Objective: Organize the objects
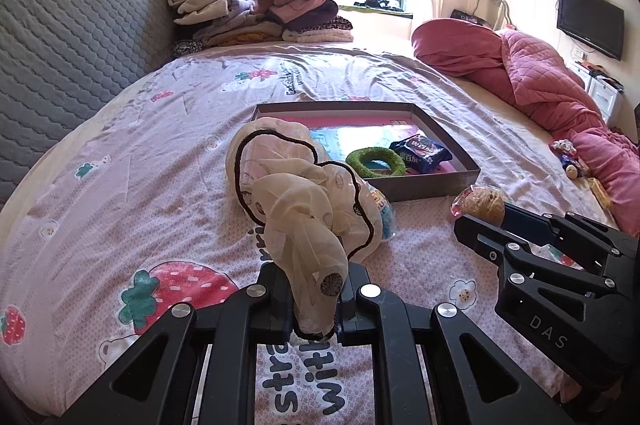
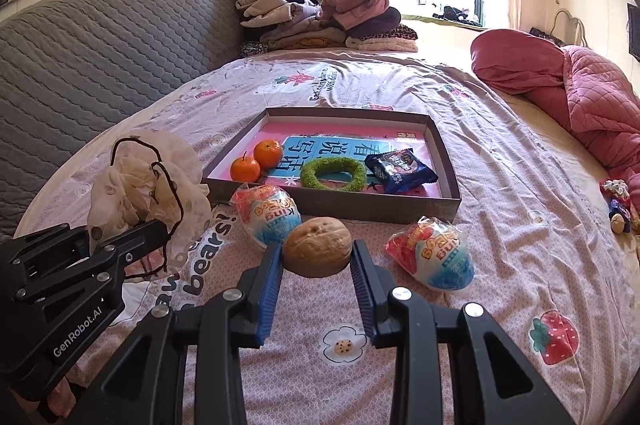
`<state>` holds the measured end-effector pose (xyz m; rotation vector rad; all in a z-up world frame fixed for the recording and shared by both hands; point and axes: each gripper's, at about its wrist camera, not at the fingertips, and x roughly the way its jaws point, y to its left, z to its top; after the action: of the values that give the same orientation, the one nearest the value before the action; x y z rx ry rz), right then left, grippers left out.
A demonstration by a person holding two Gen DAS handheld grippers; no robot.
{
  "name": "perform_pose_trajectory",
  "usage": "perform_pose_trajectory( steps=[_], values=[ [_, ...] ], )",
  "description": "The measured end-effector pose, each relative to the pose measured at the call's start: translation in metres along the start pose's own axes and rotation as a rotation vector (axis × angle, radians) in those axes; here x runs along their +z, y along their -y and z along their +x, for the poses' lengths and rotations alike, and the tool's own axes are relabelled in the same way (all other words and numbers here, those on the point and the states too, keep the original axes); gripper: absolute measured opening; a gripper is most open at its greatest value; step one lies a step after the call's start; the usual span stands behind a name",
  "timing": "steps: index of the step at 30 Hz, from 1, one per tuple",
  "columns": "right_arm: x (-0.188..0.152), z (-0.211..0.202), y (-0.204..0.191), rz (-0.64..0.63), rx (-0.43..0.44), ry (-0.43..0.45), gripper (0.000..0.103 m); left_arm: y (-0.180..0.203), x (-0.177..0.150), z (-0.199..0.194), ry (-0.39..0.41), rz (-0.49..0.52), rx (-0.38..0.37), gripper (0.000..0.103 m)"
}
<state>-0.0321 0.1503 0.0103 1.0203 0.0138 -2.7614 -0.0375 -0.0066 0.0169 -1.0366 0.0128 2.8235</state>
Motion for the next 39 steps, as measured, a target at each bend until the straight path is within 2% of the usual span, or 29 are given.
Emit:
perform_pose_trajectory(
  steps=[16, 28, 39],
  values=[
    [0.026, 0.003, 0.016, 0.013, -0.022, 0.051, 0.035, -0.003, 0.029, 0.009, 0.032, -0.009, -0.003, 0.014],
    [0.044, 0.015, 0.027, 0.015, -0.039, 0.056, 0.035, -0.008, 0.056, 0.030, 0.023, -0.020, -0.017, 0.014],
    [0.076, 0.029, 0.037, 0.010, -0.062, 0.080, 0.035, -0.010, 0.091, 0.060, 0.016, -0.006, -0.029, 0.014]
  ],
)
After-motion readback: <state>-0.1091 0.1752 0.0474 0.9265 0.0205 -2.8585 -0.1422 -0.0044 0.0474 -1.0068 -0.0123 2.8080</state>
